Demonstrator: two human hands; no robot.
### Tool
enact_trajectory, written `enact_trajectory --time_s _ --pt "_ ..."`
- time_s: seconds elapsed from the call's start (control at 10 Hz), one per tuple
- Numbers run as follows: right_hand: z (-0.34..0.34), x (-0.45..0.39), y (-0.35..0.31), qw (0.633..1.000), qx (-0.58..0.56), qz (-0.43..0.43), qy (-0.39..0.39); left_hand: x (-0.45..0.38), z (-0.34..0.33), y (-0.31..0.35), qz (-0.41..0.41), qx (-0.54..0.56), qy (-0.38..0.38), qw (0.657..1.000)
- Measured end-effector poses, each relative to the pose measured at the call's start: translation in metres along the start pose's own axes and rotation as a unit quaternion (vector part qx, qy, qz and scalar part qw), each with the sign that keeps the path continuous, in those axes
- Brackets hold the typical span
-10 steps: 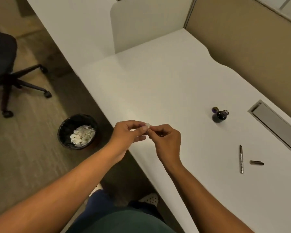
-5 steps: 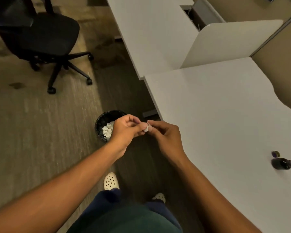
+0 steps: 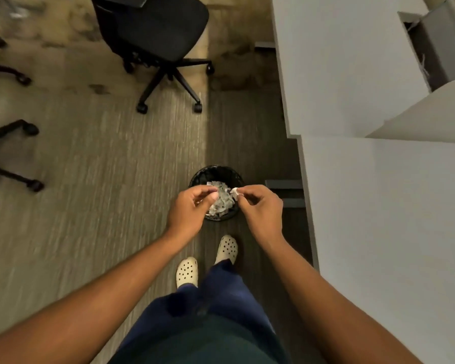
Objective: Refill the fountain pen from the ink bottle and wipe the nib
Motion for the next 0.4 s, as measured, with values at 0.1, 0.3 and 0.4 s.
enact_trajectory --time_s 0.1,0.3,0.4 --pt "-0.016 -0.042 0.016 0.996 0.074 0.03 -0.042 -0.013 0.011 -0.003 -0.008 -0.098 0.029 0.995" --pt "-0.035 -0.111 0.065 0.971 0.188 0.042 -0.142 -0.042 0.003 -0.004 -0.026 -0.153 0.035 0.987" --pt "-0.035 -0.133 0.083 0.971 0.2 0.017 -0.129 -0.059 -0.002 -0.008 -0.011 -0.155 0.048 0.987"
Point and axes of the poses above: each hand's wrist, its own x-axis away from the middle knuckle, its own z-axis out of the back of the hand, y = z × x, the point moved 4 cm from there along -x, towards the middle knuckle, and after that the axes turned 10 degrees about -y, right-handed, at the moved point
